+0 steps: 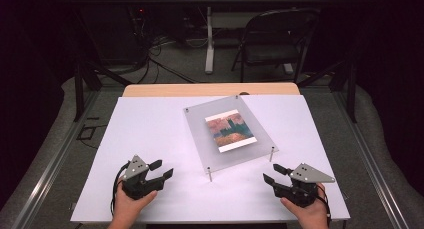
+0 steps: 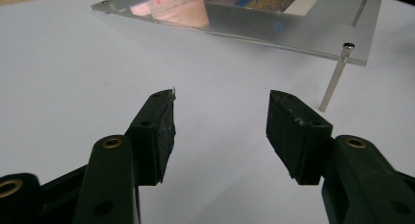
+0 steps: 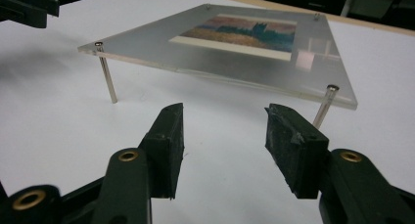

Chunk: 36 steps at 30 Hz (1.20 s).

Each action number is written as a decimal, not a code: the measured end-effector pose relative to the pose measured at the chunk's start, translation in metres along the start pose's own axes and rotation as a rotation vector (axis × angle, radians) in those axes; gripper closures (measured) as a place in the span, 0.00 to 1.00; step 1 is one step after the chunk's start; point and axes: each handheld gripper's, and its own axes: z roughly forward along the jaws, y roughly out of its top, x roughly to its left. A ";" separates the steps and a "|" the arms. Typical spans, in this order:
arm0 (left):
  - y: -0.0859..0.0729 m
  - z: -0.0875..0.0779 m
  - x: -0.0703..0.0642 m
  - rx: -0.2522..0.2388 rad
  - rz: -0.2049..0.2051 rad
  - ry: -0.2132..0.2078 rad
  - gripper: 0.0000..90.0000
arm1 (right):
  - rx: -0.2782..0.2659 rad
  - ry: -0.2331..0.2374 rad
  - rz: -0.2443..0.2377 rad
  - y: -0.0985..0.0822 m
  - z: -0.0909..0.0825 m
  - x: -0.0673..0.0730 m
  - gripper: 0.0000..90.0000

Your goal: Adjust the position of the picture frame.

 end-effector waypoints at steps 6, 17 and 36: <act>0.000 -0.001 -0.002 0.005 0.001 -0.003 0.48 | -0.012 0.000 0.008 0.001 -0.003 0.001 0.51; -0.001 0.002 0.000 0.030 -0.028 0.020 0.49 | 0.036 -0.024 -0.012 -0.001 0.003 0.005 0.49; 0.000 0.011 -0.016 0.065 -0.060 -0.041 0.46 | 0.064 -0.036 0.035 0.000 0.002 -0.004 0.54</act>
